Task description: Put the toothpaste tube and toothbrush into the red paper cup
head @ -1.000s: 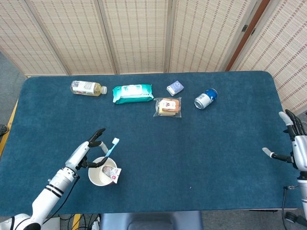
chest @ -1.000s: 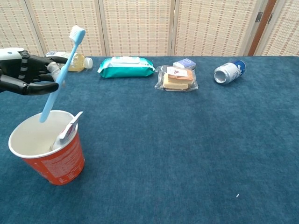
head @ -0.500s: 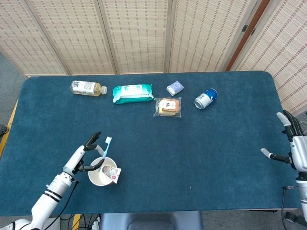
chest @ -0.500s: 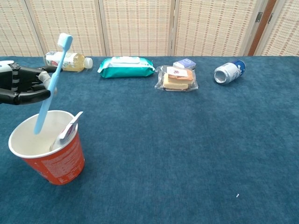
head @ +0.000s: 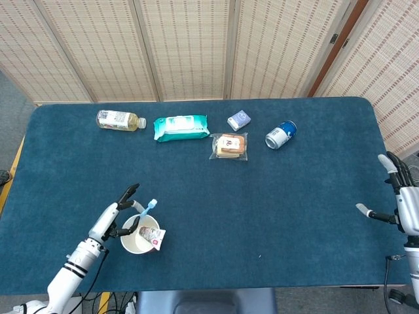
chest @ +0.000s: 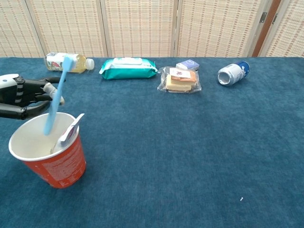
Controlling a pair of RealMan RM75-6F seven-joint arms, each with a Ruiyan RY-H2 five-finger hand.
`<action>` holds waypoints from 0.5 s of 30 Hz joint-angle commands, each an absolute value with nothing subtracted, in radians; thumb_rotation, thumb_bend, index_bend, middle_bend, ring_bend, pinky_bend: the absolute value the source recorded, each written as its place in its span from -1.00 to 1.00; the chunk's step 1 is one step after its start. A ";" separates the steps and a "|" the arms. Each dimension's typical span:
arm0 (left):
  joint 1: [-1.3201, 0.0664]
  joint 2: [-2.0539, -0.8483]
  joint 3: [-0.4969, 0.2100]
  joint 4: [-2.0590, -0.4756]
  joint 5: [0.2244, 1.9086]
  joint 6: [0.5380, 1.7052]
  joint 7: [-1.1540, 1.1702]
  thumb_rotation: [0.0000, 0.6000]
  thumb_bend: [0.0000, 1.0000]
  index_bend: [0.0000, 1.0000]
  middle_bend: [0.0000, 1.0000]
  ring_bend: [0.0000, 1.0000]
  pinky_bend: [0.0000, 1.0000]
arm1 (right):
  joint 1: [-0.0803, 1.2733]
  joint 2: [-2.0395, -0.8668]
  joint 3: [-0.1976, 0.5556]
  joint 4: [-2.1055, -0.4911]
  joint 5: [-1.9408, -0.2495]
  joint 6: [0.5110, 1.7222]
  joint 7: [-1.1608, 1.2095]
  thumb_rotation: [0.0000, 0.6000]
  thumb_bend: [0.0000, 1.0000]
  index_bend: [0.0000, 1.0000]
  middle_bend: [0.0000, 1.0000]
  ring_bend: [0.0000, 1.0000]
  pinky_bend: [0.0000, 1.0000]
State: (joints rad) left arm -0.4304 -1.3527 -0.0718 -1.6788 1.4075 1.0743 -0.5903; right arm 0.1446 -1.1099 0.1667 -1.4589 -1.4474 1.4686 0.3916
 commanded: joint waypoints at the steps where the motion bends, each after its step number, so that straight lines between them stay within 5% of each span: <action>1: -0.428 -1.355 -0.070 -1.675 1.408 1.076 -0.591 1.00 -0.03 -0.28 -1.00 -1.00 -1.00 | 0.145 -1.111 0.165 -1.458 -1.448 1.467 0.392 1.00 -1.00 -0.89 -0.95 -0.95 -0.27; 15: -0.412 -1.288 -0.067 -1.731 1.442 1.121 -0.554 1.00 -0.03 -0.60 -1.00 -1.00 -1.00 | 0.148 -1.116 0.168 -1.451 -1.449 1.468 0.399 1.00 -1.00 -0.89 -0.95 -0.95 -0.27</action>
State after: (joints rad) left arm -0.4150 -1.3022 -0.0645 -1.7174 1.4407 1.1131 -0.5667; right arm 0.1479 -1.1155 0.1682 -1.4511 -1.4486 1.4682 0.3991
